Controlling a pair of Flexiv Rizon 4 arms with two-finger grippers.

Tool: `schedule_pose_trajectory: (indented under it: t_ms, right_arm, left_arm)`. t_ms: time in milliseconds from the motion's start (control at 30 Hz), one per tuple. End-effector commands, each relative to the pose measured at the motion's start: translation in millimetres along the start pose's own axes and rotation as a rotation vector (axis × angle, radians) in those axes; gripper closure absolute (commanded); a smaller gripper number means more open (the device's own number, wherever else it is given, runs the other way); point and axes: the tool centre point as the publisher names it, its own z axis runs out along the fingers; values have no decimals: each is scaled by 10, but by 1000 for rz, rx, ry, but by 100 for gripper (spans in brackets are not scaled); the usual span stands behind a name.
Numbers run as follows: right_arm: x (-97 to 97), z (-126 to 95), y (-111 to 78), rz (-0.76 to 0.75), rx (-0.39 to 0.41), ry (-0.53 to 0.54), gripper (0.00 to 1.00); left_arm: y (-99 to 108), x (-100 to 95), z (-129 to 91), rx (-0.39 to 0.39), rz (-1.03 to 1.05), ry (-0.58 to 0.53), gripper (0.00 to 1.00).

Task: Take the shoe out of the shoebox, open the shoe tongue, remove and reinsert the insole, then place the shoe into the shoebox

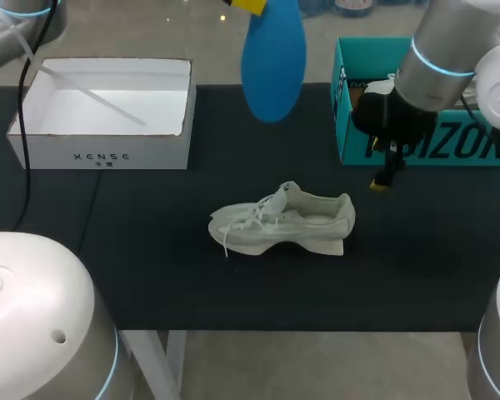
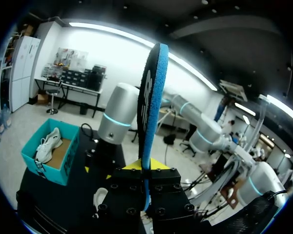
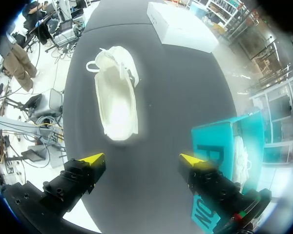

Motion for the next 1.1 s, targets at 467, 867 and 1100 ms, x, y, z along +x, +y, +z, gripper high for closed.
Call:
schedule_pose_trajectory:
  t_ms: [467,867,1100]
  right_arm:
    - [-22,488,551,-10,-56,65,0]
    - [34,870,638,1,-54,97,0]
    - [63,1043,605,10,-59,115,0]
  left_arm:
    - [10,14,3,-1,0,-4,100]
    - [10,14,3,-1,0,-4,100]
    - [10,14,3,-1,0,-4,100]
